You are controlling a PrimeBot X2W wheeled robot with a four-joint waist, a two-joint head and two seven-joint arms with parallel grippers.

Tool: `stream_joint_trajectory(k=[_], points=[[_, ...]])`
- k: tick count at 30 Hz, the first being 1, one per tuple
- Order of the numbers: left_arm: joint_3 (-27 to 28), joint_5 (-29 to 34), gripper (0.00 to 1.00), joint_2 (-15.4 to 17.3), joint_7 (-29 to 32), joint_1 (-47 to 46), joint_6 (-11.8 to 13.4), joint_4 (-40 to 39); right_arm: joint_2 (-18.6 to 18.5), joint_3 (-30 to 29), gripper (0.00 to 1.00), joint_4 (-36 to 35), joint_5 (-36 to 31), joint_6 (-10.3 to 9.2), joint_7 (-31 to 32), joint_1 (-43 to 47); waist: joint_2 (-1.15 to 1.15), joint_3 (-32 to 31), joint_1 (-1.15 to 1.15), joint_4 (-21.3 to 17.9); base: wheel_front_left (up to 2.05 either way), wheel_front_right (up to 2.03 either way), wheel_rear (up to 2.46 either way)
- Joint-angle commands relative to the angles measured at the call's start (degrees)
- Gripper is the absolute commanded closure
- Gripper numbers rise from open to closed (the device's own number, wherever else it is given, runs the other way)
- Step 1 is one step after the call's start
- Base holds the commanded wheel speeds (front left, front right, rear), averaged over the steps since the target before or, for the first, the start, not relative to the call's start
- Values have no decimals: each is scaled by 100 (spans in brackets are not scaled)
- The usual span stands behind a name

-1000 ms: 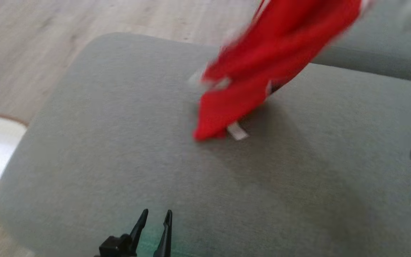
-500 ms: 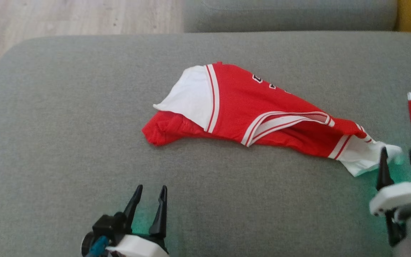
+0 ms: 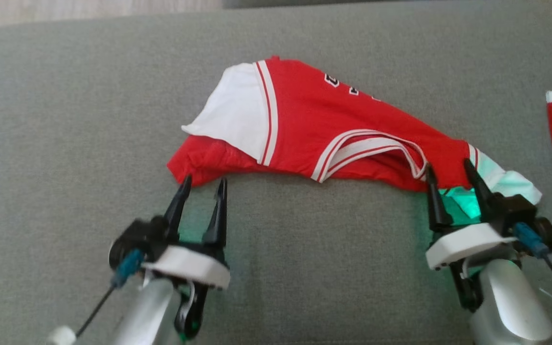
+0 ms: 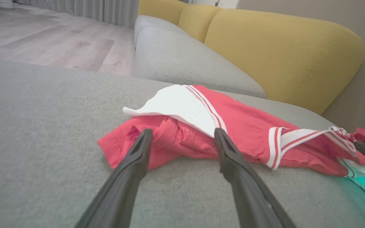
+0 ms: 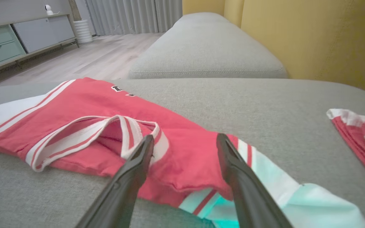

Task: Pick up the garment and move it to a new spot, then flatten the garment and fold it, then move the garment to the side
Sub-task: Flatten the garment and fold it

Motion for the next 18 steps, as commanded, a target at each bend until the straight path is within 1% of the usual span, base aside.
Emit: stream_joint_trajectory(k=[1,6,10,18], points=[[132,-26,0,3,-30,-309,-21,-89,3,223,0,-221,61,-4,-36,-144,0,126,-1,-83,0,0,0],[15,92,0,3,-31,-755,-68,203,6,612,0,-291,352,-4,-37,-247,0,354,-1,-293,0,0,0],[19,127,0,3,-31,-899,-92,400,7,861,0,-315,503,-4,-37,-247,0,483,-1,-482,0,0,0],[367,209,0,3,-31,-989,103,791,8,808,0,-370,562,-4,-37,-253,0,630,-1,-740,0,0,0]])
